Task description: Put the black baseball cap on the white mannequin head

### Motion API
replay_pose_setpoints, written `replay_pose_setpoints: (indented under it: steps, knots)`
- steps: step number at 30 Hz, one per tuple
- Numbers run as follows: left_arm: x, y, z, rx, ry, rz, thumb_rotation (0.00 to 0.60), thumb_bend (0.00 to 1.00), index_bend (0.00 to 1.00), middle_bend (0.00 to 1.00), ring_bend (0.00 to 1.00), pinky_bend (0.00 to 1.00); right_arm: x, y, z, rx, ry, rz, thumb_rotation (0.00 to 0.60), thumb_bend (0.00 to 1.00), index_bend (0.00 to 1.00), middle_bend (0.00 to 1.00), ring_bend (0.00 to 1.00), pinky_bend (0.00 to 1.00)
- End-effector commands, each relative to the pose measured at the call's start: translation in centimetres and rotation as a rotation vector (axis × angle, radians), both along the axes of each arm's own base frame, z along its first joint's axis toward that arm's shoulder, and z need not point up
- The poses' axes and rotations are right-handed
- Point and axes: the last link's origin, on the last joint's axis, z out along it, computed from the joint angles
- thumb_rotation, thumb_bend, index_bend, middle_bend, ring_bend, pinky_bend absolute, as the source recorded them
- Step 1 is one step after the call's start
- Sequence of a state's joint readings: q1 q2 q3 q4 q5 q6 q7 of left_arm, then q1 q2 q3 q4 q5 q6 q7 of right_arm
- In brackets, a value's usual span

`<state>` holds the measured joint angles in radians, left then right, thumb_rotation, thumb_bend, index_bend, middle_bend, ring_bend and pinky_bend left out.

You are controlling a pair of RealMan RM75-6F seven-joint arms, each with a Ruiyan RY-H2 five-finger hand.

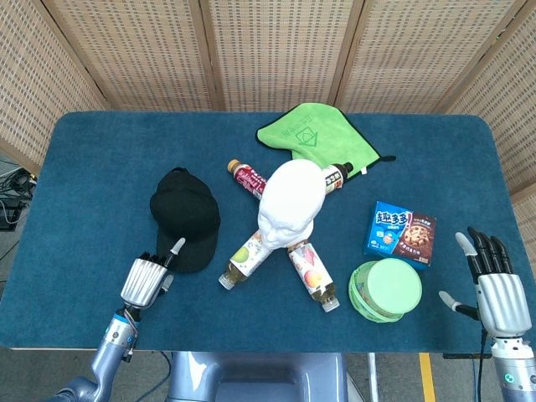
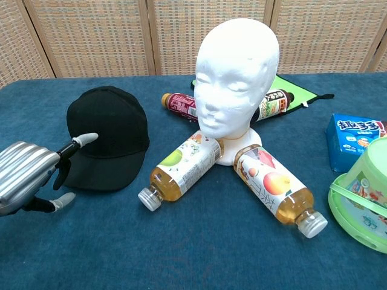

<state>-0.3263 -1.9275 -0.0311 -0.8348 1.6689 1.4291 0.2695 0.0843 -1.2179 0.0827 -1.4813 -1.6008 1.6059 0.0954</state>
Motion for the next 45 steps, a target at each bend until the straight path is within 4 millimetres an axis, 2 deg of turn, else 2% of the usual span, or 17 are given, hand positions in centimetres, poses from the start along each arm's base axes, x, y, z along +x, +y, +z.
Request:
replay_pose_setpoints:
  steps: [1, 14, 29, 40, 43, 45]
  knots:
    - [0.0, 0.1, -0.2, 0.004, 0.009, 0.003, 0.600, 0.30, 0.00, 0.70, 0.69, 0.64, 0.1, -0.1, -0.1, 0.007, 0.001, 0.005, 0.600, 0.05, 0.00, 0.00, 0.00, 0.00]
    - [0.4, 1.4, -1.2, 0.035, 0.032, 0.005, 0.600, 0.33, 0.00, 0.79, 0.76, 0.68, 0.5, -0.6, -0.4, 0.020, 0.000, 0.018, 0.600, 0.05, 0.00, 0.00, 0.00, 0.00]
    - [0.5, 2.8, -2.8, 0.031, 0.102, 0.001, 0.600, 0.33, 0.03, 0.81, 0.78, 0.69, 0.4, -0.6, -0.3, 0.016, -0.007, 0.019, 0.600, 0.05, 0.00, 0.00, 0.00, 0.00]
    - [1.0, 3.9, -2.9, 0.076, 0.093, -0.022, 0.600, 0.41, 0.23, 0.84, 0.80, 0.70, 0.5, -0.7, -0.5, 0.019, -0.005, 0.025, 0.600, 0.05, 0.00, 0.00, 0.00, 0.00]
    - [1.1, 4.1, -3.2, 0.073, 0.101, -0.025, 0.600, 0.43, 0.32, 0.85, 0.81, 0.70, 0.5, -0.6, -0.6, 0.020, -0.002, 0.026, 0.600, 0.05, 0.00, 0.00, 0.00, 0.00]
    - [1.3, 4.1, -3.4, 0.076, 0.122, -0.043, 0.600, 0.44, 0.43, 0.86, 0.82, 0.70, 0.5, -0.6, -0.6, 0.021, -0.001, 0.025, 0.600, 0.05, 0.00, 0.00, 0.00, 0.00]
